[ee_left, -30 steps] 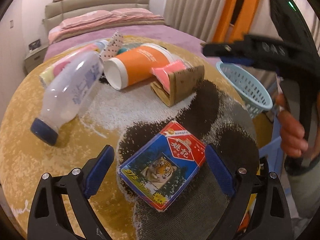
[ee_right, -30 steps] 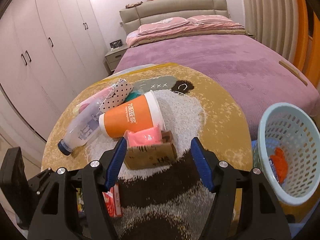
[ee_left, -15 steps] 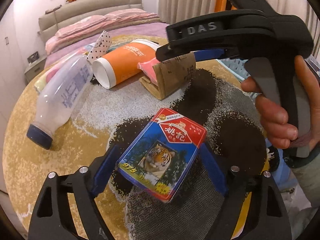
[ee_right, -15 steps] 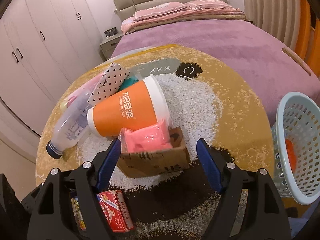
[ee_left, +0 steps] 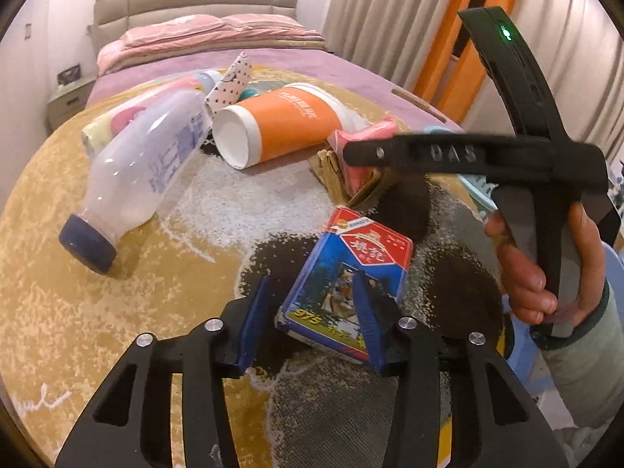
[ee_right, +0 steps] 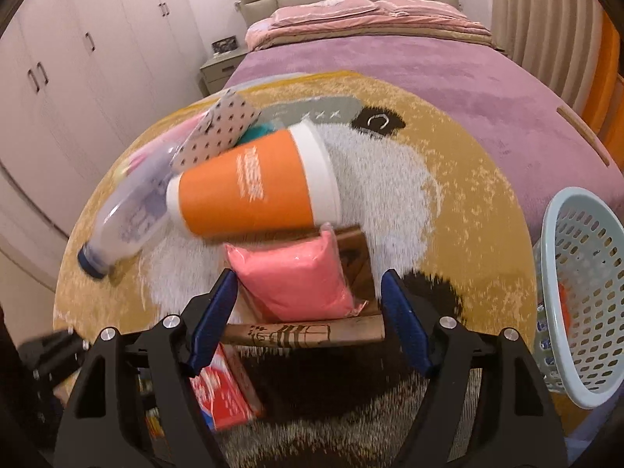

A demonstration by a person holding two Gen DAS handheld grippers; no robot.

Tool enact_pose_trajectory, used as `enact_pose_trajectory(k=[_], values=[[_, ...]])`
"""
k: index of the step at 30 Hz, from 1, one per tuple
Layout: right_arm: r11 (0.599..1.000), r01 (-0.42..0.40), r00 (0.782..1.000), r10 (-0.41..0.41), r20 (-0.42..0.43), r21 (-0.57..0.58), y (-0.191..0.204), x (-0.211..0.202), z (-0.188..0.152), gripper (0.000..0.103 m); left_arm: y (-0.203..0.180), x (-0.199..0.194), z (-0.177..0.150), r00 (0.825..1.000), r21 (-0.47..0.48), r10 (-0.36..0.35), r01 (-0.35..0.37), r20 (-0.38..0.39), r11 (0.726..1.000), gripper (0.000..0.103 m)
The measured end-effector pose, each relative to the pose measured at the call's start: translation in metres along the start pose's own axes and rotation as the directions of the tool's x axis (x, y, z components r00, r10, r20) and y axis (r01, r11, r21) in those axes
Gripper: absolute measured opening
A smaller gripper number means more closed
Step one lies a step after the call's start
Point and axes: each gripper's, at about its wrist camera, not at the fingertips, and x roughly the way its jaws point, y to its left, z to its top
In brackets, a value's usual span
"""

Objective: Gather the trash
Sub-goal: 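Grasp the pink plastic bag with the right tool, then carry both items over the blue basket and open both tools to drop them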

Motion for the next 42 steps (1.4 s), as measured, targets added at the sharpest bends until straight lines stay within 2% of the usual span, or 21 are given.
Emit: enact_pose_trajectory(k=[1,2,5,7,11,13,14,15,16,18,24,33,42], values=[[1.000,-0.001,1.000,0.001,-0.005,-0.011,0.000,-0.001,-0.004,0.072,-0.002,0.000,-0.001,1.000,0.006,-0.003,0.003,-0.003,1.000,0.066],[1.000,-0.010,1.000,0.010,-0.012,-0.016,0.000,-0.001,-0.008,0.072,-0.005,0.001,-0.002,1.000,0.013,-0.008,0.008,-0.001,1.000,0.074],[1.000,-0.029,0.999,0.028,-0.016,-0.013,-0.001,0.001,-0.011,0.072,-0.017,0.008,-0.002,1.000,0.041,-0.023,0.024,-0.016,0.999,0.077],[0.999,-0.036,0.999,0.036,-0.003,-0.006,-0.002,0.002,-0.010,0.072,-0.023,0.014,0.000,0.999,0.056,-0.003,0.005,-0.033,0.998,0.078],[0.999,-0.039,0.999,0.039,0.017,0.009,-0.002,0.005,-0.005,0.072,-0.034,0.025,0.003,0.996,0.097,0.069,-0.063,-0.052,0.993,0.079],[0.999,-0.031,0.999,0.031,0.032,0.010,-0.001,0.005,-0.004,0.059,-0.038,0.028,0.004,0.994,0.105,0.096,-0.090,-0.056,0.990,0.077],[1.000,-0.028,0.999,0.028,0.030,0.004,0.000,0.006,-0.003,0.047,-0.040,0.029,0.005,0.992,0.112,0.112,-0.105,-0.059,0.988,0.077],[0.999,-0.032,0.999,0.032,0.033,0.005,0.000,0.006,-0.003,0.042,-0.043,0.030,0.006,0.989,0.122,0.133,-0.125,-0.059,0.985,0.076],[0.999,-0.036,0.999,0.036,0.036,0.008,-0.001,0.005,-0.003,0.041,-0.045,0.031,0.006,0.987,0.132,0.152,-0.143,-0.056,0.981,0.070],[0.999,-0.042,0.998,0.041,0.042,0.012,-0.002,0.003,-0.003,0.039,-0.047,0.031,0.006,0.983,0.143,0.174,-0.165,-0.053,0.976,0.069],[0.998,-0.052,0.996,0.050,0.078,0.023,-0.009,-0.014,-0.003,0.037,-0.045,0.019,0.013,0.986,0.112,0.167,-0.166,-0.004,0.980,0.066],[0.998,-0.007,0.979,-0.006,0.205,0.062,-0.035,-0.063,0.008,0.037,-0.057,-0.021,0.027,0.985,0.103,0.125,-0.137,0.121,0.985,0.066],[0.984,0.047,0.957,-0.094,0.273,0.174,-0.091,-0.105,0.006,0.037,-0.081,-0.014,0.065,0.984,0.107,0.059,-0.078,0.168,0.991,0.066]])
